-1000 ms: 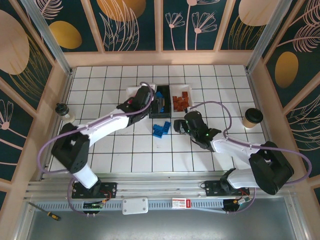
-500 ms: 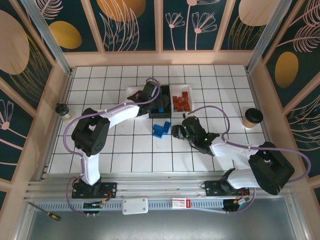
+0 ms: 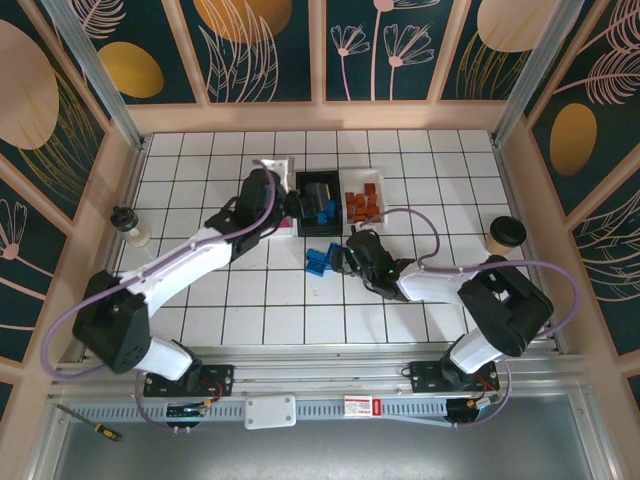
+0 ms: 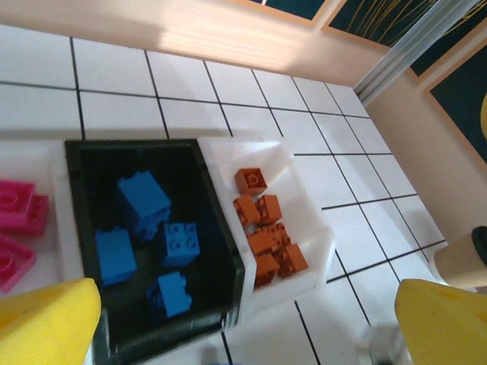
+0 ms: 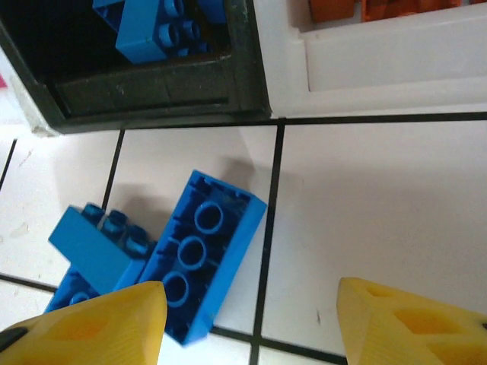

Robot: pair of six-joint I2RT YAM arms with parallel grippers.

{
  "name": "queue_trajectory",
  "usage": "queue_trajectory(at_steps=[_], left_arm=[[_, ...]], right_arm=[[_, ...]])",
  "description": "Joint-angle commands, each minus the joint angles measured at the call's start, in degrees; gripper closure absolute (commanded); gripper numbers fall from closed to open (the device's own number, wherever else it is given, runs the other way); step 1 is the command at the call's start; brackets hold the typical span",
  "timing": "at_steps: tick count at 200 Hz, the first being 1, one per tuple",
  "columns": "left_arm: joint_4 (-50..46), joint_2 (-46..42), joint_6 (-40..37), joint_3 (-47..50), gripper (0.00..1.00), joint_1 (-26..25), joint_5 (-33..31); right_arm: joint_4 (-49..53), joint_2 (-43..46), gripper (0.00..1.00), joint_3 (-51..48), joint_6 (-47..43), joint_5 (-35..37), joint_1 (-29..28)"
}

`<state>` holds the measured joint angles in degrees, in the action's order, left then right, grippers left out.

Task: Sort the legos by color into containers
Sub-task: Move the lego to the center of the table.

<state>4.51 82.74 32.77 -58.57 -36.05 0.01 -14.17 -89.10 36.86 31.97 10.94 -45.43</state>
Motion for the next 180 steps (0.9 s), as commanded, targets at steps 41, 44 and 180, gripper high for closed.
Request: queue_trajectory(at_steps=[41,44,180], left_arm=[[1.42,-11.03,4.23,15.18,0.01,0.11,-0.69],[1.34,-11.43,4.26,15.56,0.01,0.03,-0.81],[1.73,-17.42,4.94,23.35,0.01,0.11,-2.32]], right_arm=[[-0.09,-8.41,0.46,5.18,2.81,1.38,0.61],[0.2,-8.6,0.47,5.13,2.93,1.49,0.61],[7.0,8.12,0.38,-3.88,7.35,6.33,0.87]])
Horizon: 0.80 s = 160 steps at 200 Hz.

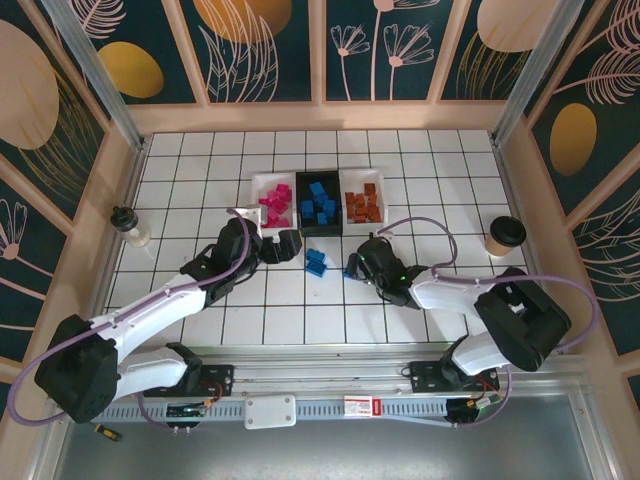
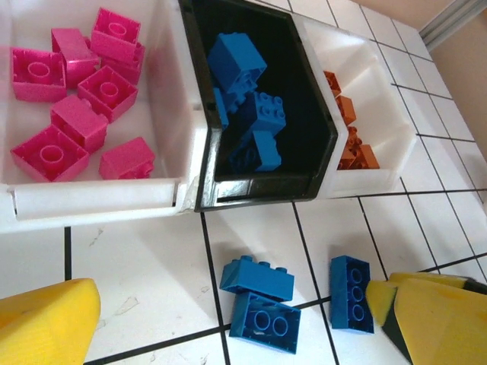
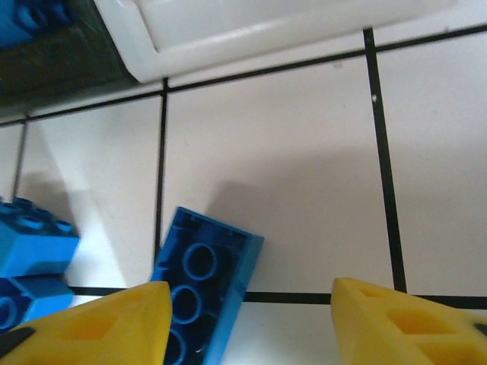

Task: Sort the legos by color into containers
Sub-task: Move the lego to the center of the table, then pick up the lego from the center of the table.

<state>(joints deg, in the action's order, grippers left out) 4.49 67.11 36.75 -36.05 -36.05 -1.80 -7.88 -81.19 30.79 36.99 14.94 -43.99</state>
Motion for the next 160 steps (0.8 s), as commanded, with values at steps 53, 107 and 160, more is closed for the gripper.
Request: queue_trajectory(at_steps=[53,107,160], left_arm=[[0.73,-2.51,0.69,1.17,0.01,0.09,-1.47],[0.64,-2.25,0.34,1.52,0.01,0.11,-1.54],[-0.42,-3.82,-0.16,2.97,0.01,0.08,-2.23]], right_arm=[[2.86,-10.69,0.36,7.54,4.66,3.52,-1.37],[6.35,-9.72,0.59,6.55,1.33,6.15,-0.9],[3.73,-0.11,0.82,5.84,-8.75,5.08,0.35]])
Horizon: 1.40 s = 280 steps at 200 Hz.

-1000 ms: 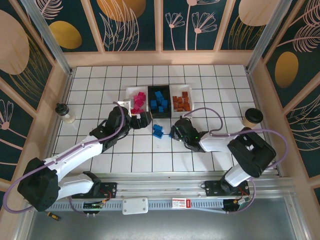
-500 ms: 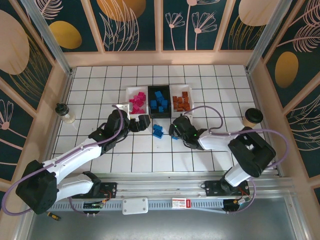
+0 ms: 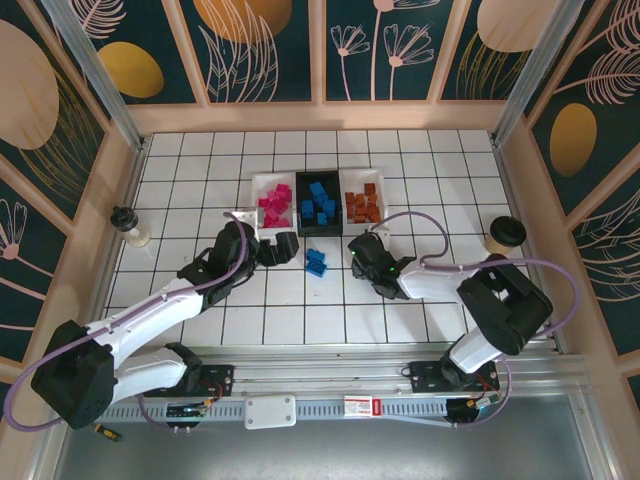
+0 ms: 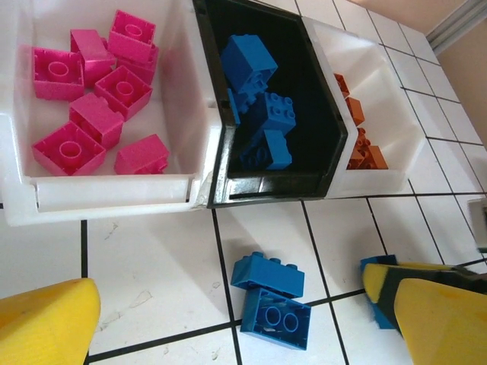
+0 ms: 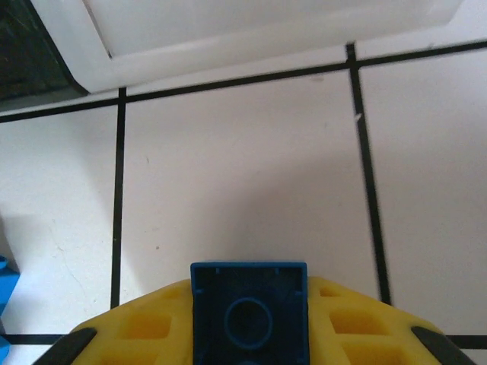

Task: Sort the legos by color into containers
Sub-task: Pick up the lego from the center of the table, then place the lego in the container.

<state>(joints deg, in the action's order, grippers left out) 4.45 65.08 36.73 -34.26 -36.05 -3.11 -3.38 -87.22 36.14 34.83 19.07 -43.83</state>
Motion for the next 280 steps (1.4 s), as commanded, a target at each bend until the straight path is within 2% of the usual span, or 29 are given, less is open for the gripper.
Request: queue_trajectory(at_steps=[1,25,57,94,152,164,186,197,212,242,280], left_arm=[[-0.44,-1.79,-0.11,1.28,0.01,0.09,-0.97],[-1.08,-2.02,0.01,2.55,0.01,0.09,-1.84],[-0.79,-1.92,0.86,4.23,0.01,0.06,-1.46],[-1.08,-2.5,1.0,5.08,0.01,0.07,-0.83],[-2.16,-4.26,0.96,5.74,0.01,0.04,-0.98],[-2.25,-4.35,0.8,5.78,0.01,0.12,-1.03],[-2.34,-4.35,0.71,5.77,0.01,0.1,-1.08],[-2.34,-4.31,0.71,5.69,0.01,0.06,-0.98],[-2.26,-4.43,0.67,5.64,0.01,0.11,-0.84],[-1.56,-4.35,-0.07,5.7,0.01,0.11,0.75],[-2.04,-3.07,-0.87,4.65,0.01,0.11,1.55]], right_arm=[[-0.85,6.14,0.82,0.63,-6.91,0.78,0.17],[-1.46,8.11,0.82,5.84,-13.07,-3.71,0.15],[-2.3,1.71,0.82,15.63,-17.04,-5.81,0.24],[-0.71,-11.21,0.82,29.24,-18.88,-2.78,2.31],[4.38,-26.17,0.79,44.88,-23.94,8.16,2.68],[5.57,-28.17,0.74,47.18,-24.28,10.2,2.67],[7.68,-30.78,0.55,50.67,-23.93,11.83,3.14],[7.9,-31.4,0.47,51.56,-23.97,12.12,3.16],[7.29,-31.13,0.41,51.64,-24.17,12.04,3.06],[3.37,-25.58,0.39,46.8,-24.73,10.52,1.97],[-4.26,-12.68,0.36,31.39,-22.51,2.55,0.05]])
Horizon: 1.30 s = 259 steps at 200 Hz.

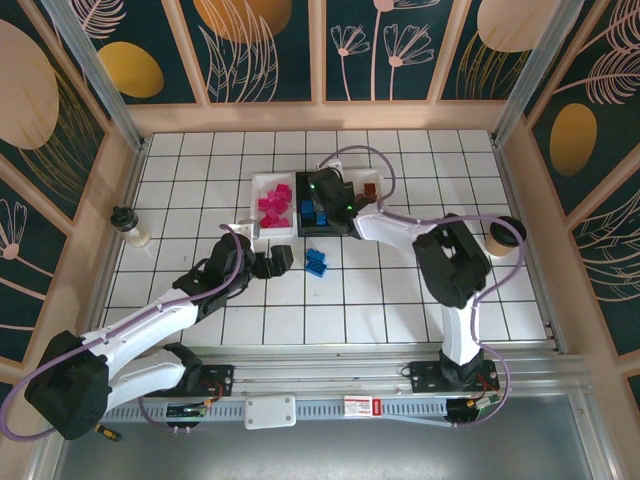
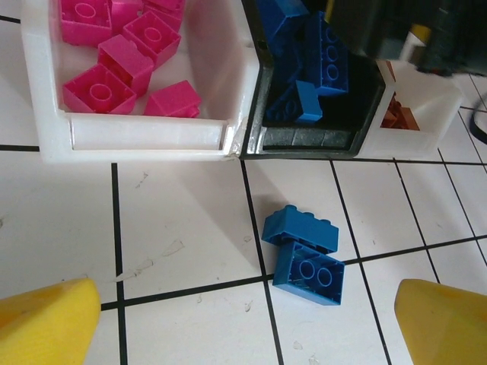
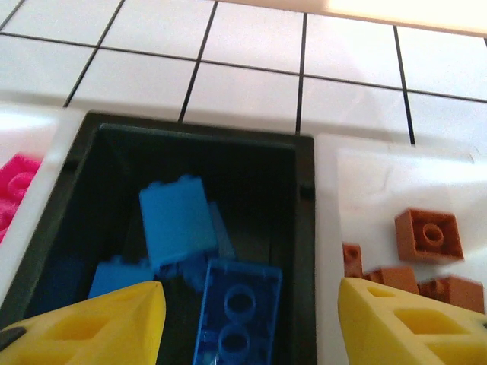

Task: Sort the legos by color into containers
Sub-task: Place the lego in the container, then pick up the lego from the center of the table.

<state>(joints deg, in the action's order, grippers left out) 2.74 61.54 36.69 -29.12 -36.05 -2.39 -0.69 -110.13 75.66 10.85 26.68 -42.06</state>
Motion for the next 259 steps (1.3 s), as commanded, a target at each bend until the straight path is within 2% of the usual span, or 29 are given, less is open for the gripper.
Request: queue_trajectory(at_steps=[1,31,72,140,164,218,238,259], left_arm=[[-0.4,0.49,-0.78,-0.49,0.01,0.06,0.78],[-0.98,-0.56,-0.73,-0.68,0.01,0.06,-0.93],[-1.51,-1.25,-0.67,-0.34,0.01,0.05,-1.04],[-2.05,-1.51,-0.21,0.3,0.01,0.1,-2.25],[-1.95,-1.17,-0.17,0.21,0.01,0.04,-2.33],[-1.86,-0.53,0.04,0.3,0.01,0.06,-2.61],[-2.13,-0.58,-0.1,0.21,0.01,0.06,-2.88],[-2.04,-0.47,-0.17,0.08,0.01,0.1,-2.79]], right_arm=[[-7.17,10.56,0.36,-8.58,1.59,-5.45,-1.76],[-10.1,17.86,0.34,-19.7,4.18,-18.58,-1.88],[-10.33,18.85,0.29,-27.27,5.04,-27.64,-3.24],[-9.8,15.47,0.28,-31.53,5.27,-29.23,-6.04],[-9.59,14.15,0.31,-31.93,4.66,-29.38,-6.28],[-7.05,9.55,0.38,-28.17,0.84,-30.37,-7.12],[-5.44,8.23,0.42,-26.61,-0.28,-28.98,-8.09],[-3.66,6.9,0.42,-25.28,-1.05,-26.42,-9.19]])
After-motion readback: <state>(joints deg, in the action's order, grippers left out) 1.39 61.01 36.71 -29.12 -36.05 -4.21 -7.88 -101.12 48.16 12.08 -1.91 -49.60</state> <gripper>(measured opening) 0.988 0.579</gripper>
